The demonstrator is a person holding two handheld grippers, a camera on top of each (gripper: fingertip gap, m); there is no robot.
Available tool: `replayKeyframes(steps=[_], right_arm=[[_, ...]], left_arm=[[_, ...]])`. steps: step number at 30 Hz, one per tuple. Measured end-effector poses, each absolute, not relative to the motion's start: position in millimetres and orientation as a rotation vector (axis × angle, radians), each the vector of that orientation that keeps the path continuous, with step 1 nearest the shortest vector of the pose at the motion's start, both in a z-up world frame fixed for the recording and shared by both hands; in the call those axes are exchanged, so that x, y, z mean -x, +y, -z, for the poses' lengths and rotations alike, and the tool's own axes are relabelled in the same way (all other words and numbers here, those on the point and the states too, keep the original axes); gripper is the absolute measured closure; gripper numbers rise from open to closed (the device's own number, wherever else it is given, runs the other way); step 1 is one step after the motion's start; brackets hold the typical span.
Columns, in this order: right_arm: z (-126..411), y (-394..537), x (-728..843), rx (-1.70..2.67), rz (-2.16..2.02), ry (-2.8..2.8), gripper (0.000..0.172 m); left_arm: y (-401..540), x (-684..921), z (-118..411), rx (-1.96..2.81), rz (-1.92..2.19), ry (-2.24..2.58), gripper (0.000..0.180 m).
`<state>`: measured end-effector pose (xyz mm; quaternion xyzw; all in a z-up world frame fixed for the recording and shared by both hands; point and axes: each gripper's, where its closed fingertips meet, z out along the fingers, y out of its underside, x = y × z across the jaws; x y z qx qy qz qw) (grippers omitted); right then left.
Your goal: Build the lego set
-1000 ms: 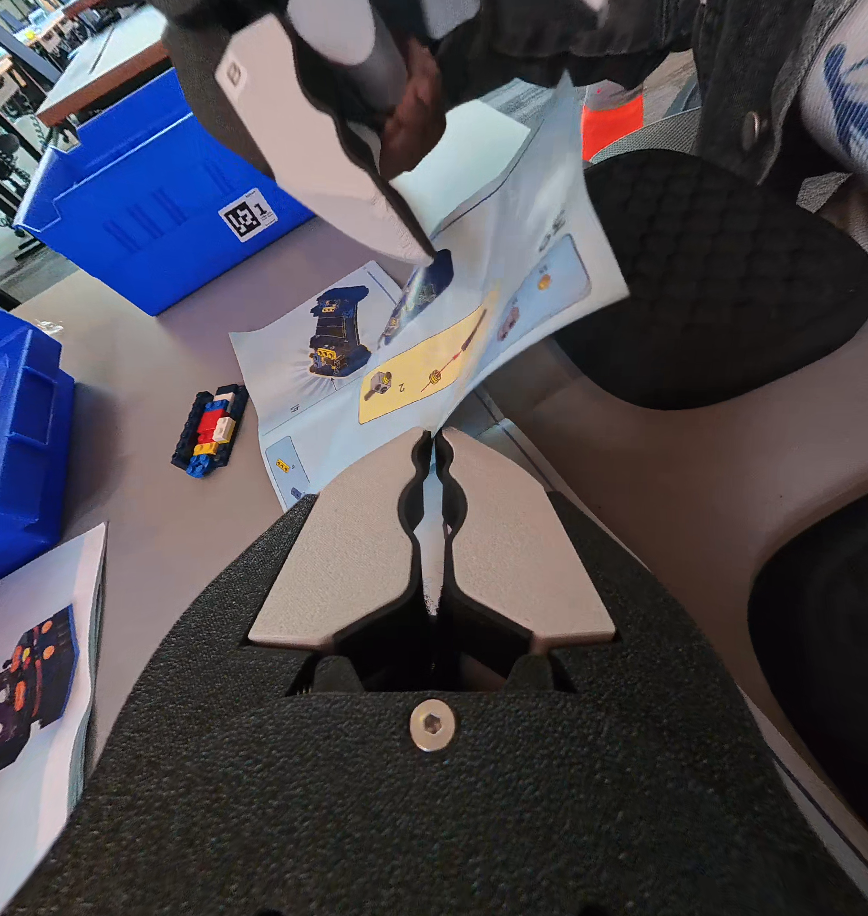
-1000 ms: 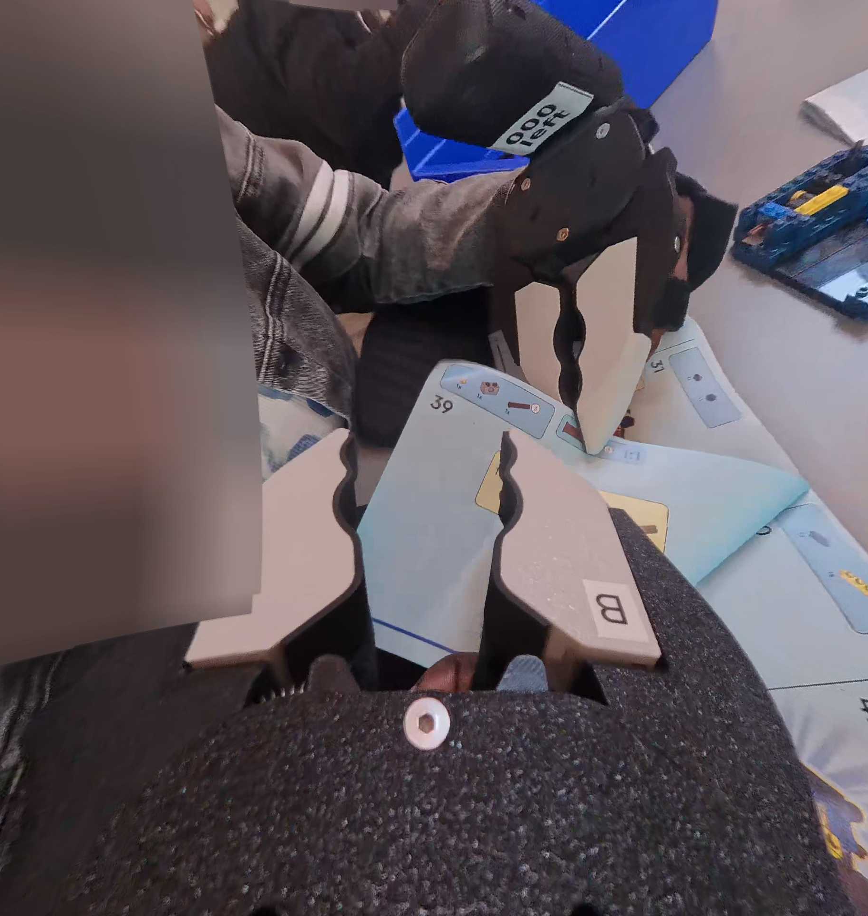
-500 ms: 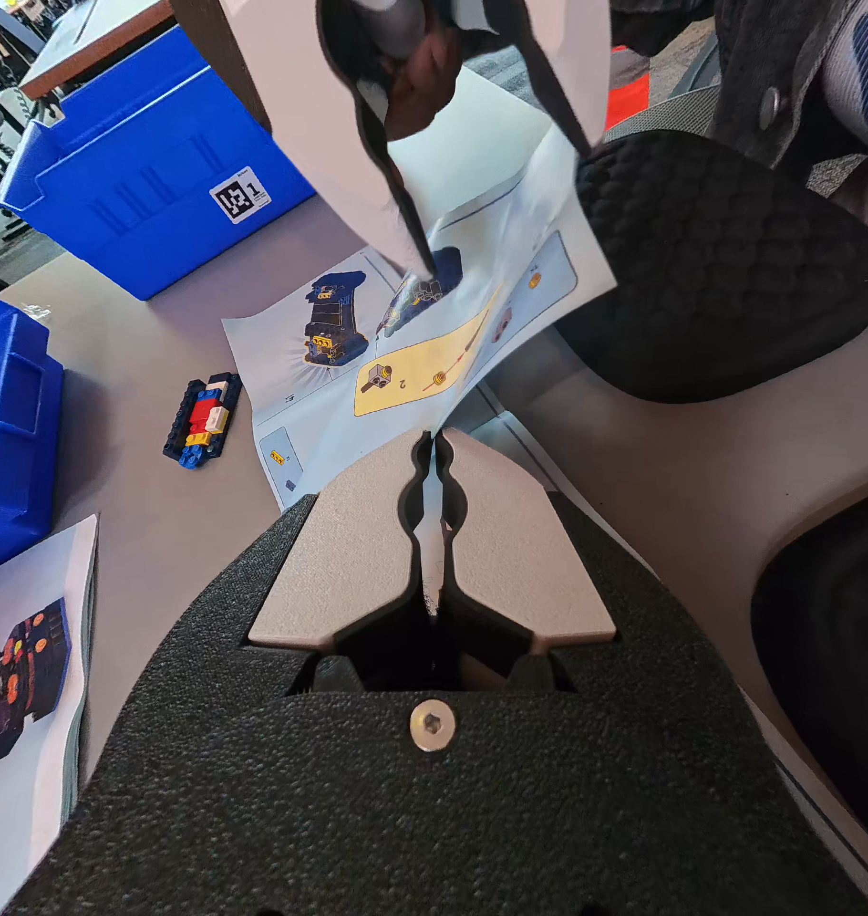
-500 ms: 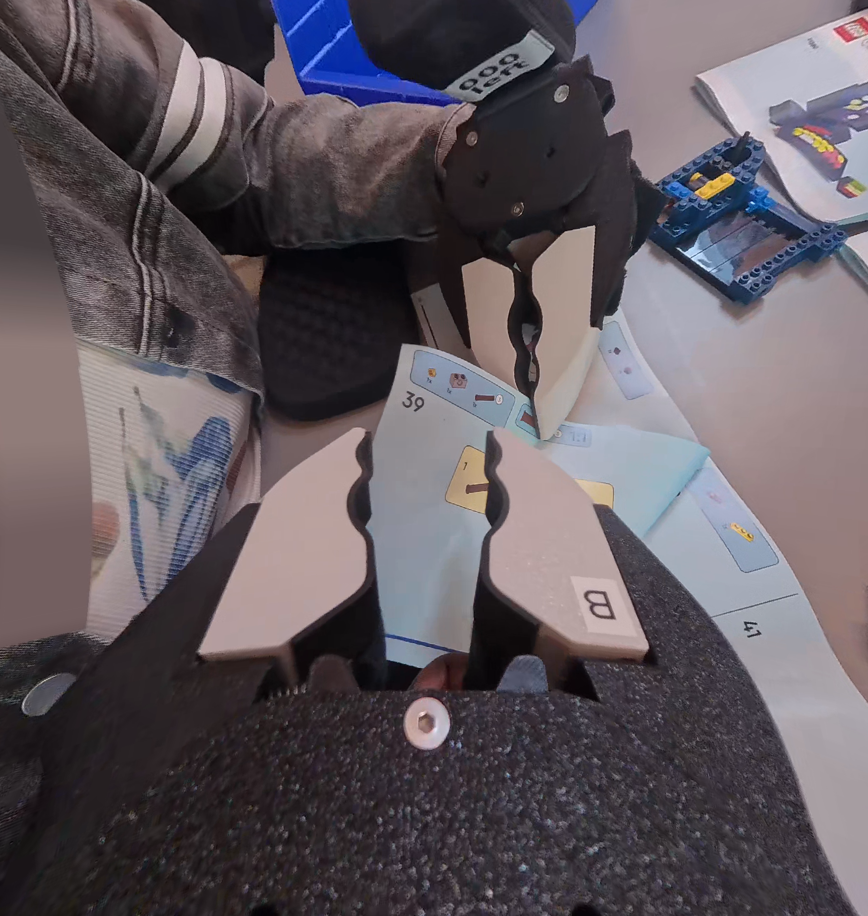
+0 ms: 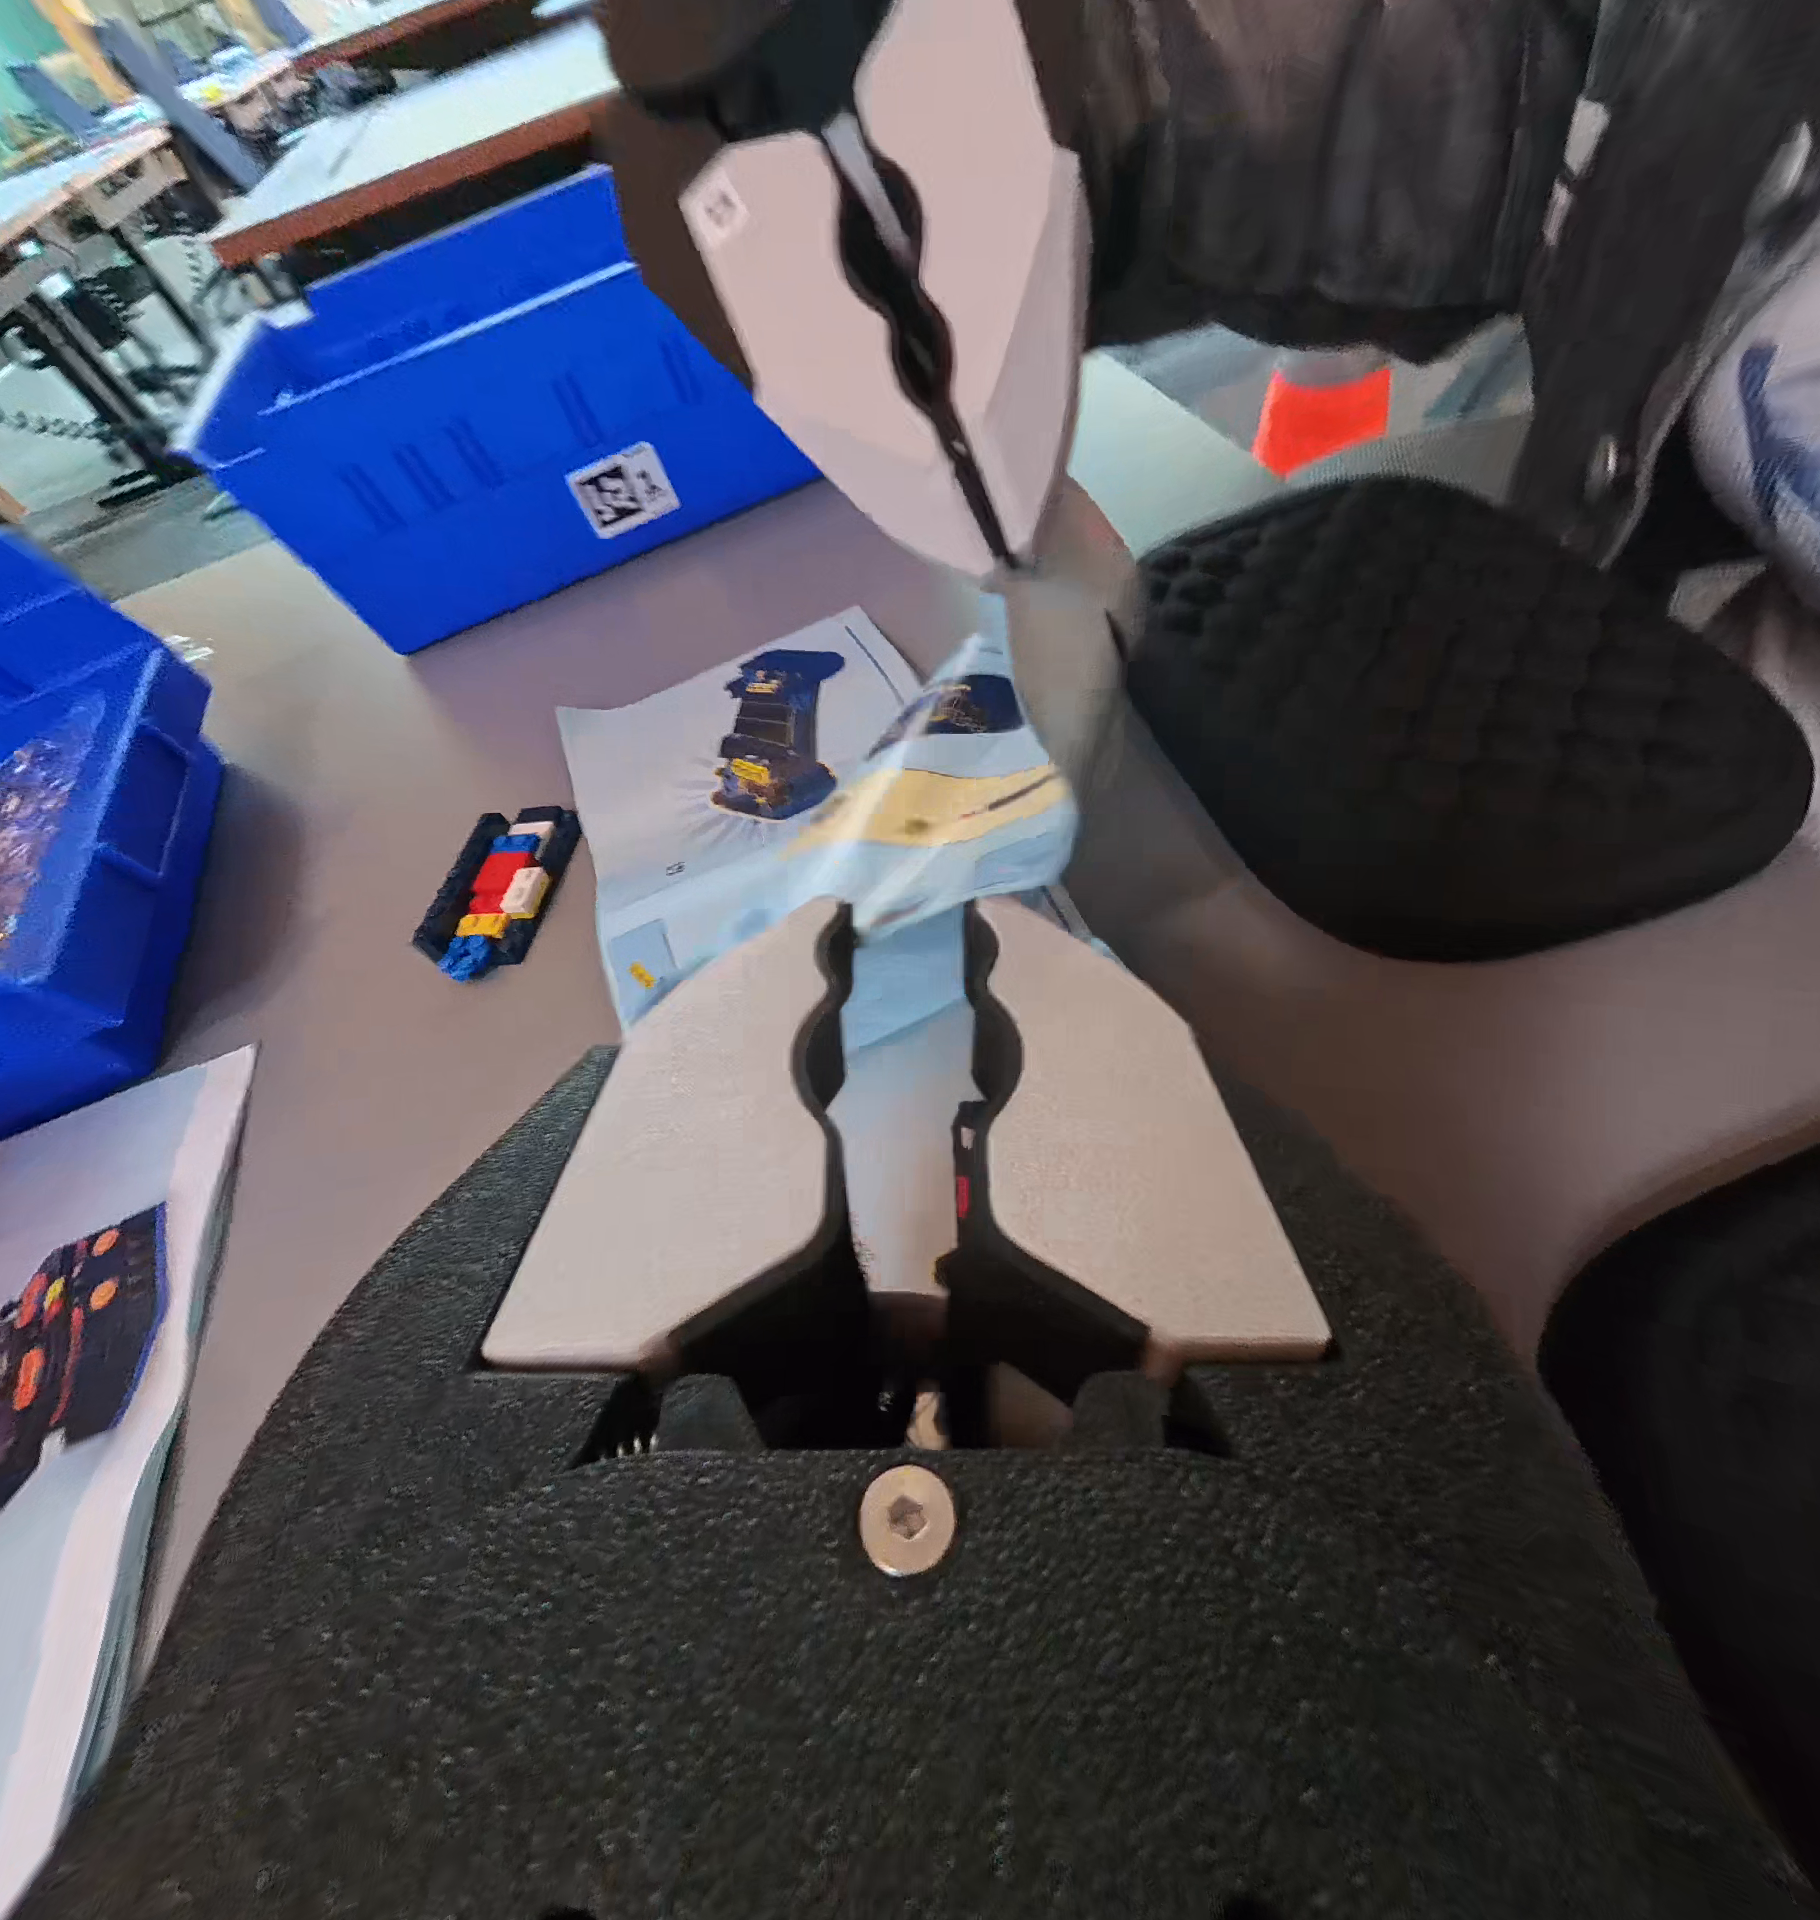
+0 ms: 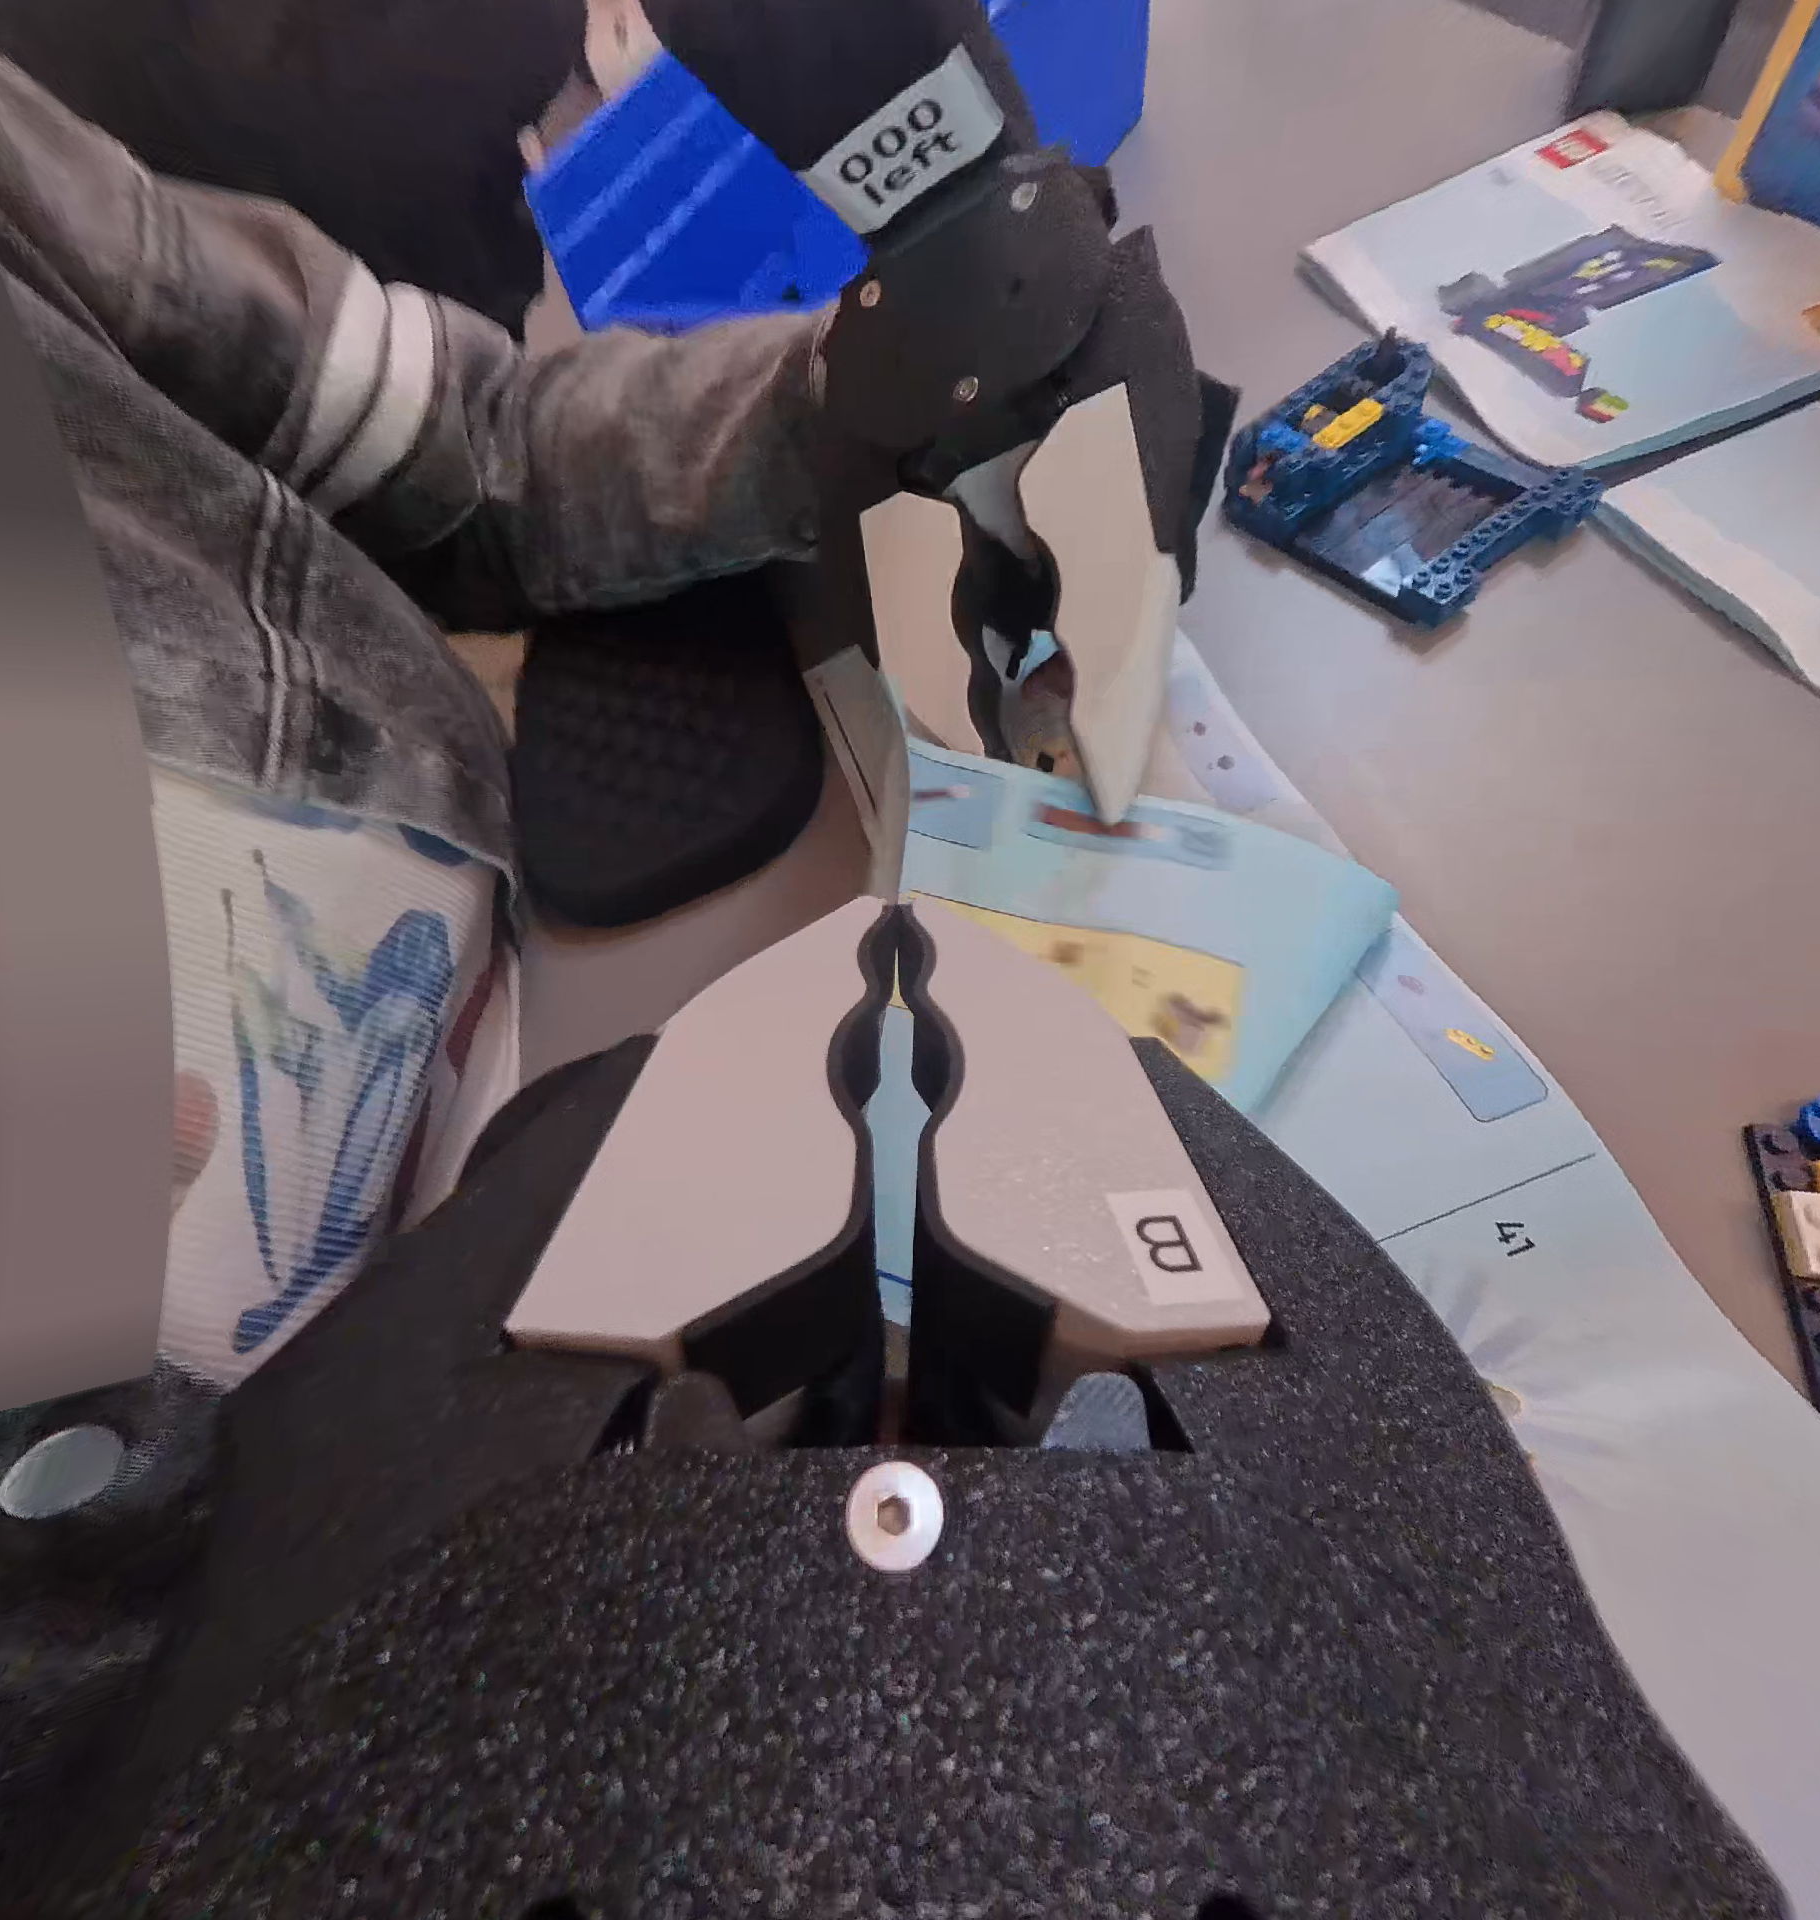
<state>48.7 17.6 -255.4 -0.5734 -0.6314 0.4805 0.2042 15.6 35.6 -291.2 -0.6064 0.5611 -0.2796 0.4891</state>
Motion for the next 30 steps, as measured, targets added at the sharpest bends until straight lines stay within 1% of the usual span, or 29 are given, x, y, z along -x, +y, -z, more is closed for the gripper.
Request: replayKeyframes(steps=[2, 3, 6, 9, 11, 13, 14, 16, 19, 21, 26, 28, 30], right_arm=[[248, 24, -50, 1.614, -1.459, -1.641, 0.172], [245, 30, -51, 1.625, -1.513, -1.567, 0.172], [239, 45, -54, 1.635, -1.690, -1.328, 0.172], [239, 55, -55, 1.623, -1.762, -1.166, 0.172], [238, 55, -52, 1.588, -1.767, -1.115, 0.172], [239, 57, -47, 1.563, -1.685, -1.085, 0.172], [239, 58, -44, 1.547, -1.638, -1.067, 0.172], [235, 59, -39, 1.522, -1.577, -1.005, 0.172], [231, 57, -31, 1.500, -1.476, -0.979, 0.172], [231, 56, -29, 1.494, -1.401, -0.986, 0.172], [232, 52, -24, 1.508, -1.311, -1.007, 0.172], [233, 52, -23, 1.495, -1.220, -1.036, 0.172], [231, 49, -22, 1.472, -1.164, -1.052, 0.172]], left_arm=[[44, -6, 278, 1.509, 0.671, 1.263, 0.144], [49, 0, 270, 1.521, 0.662, 1.197, 0.139], [58, 15, 243, 1.553, 0.686, 0.970, 0.139], [65, 13, 238, 1.706, 0.781, 0.688, 0.143], [66, -2, 243, 1.783, 0.972, 0.462, 0.138], [66, -17, 243, 1.781, 1.224, 0.244, 0.130], [66, -23, 242, 1.769, 1.341, 0.162, 0.129], [65, -31, 242, 1.742, 1.495, 0.075, 0.135], [68, -32, 248, 1.728, 1.477, 0.061, 0.138], [67, -31, 240, 1.668, 1.492, 0.061, 0.142], [63, -33, 231, 1.603, 1.529, 0.104, 0.145], [61, -32, 228, 1.572, 1.555, 0.107, 0.151], [59, -31, 226, 1.546, 1.569, 0.114, 0.162]])
